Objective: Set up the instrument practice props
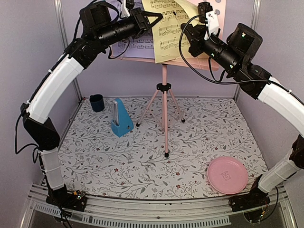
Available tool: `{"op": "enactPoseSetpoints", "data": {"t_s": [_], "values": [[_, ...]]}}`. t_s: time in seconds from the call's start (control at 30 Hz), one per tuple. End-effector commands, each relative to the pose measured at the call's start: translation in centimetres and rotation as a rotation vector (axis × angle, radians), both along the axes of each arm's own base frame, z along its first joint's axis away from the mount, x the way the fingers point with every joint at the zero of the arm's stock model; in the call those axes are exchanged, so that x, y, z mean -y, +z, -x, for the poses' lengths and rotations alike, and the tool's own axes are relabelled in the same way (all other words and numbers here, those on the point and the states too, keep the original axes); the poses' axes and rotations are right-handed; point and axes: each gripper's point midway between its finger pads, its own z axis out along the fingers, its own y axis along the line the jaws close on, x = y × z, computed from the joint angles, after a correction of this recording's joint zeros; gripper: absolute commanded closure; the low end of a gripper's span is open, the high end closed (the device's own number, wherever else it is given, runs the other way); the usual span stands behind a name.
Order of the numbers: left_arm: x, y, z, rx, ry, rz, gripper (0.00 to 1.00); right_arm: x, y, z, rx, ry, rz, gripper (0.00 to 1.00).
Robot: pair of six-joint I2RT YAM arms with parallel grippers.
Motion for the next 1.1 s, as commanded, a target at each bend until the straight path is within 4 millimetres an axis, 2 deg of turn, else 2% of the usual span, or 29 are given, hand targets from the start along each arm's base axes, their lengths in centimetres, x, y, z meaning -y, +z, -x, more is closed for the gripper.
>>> {"op": "enactPoseSetpoints", "data": {"t_s": [0.0, 0.1, 0.17, 0.47, 0.57, 0.8, 1.07], "values": [[0.7, -0.2, 0.3, 0.014, -0.019, -0.012, 1.00, 0.6, 1.4, 1.4, 0.038, 0.033, -0.012, 0.99], [0.7, 0.1, 0.5, 0.019, -0.030, -0.006, 1.00, 0.6, 1.6, 1.5, 0.038, 0.033, -0.014, 0.99], [1.9, -1.6, -0.5, -0.006, -0.041, -0.026, 1.00, 0.6, 1.6, 1.5, 0.036, 0.034, -0.013, 1.00], [2.6, -2.3, -1.0, -0.015, -0.045, -0.034, 1.00, 0.3, 1.4, 1.7, 0.038, 0.053, -0.002, 1.00], [2.4, -2.2, -1.0, -0.010, -0.038, -0.036, 1.00, 0.4, 1.5, 1.8, 0.040, 0.051, -0.002, 0.92], [1.6, -1.2, -0.6, 0.016, -0.014, -0.031, 1.00, 1.5, 2.4, 2.5, 0.050, 0.036, -0.023, 0.61], [1.5, -0.9, 0.1, 0.028, -0.030, -0.034, 1.00, 3.4, 3.3, 3.6, 0.054, 0.007, -0.037, 0.55]]}}
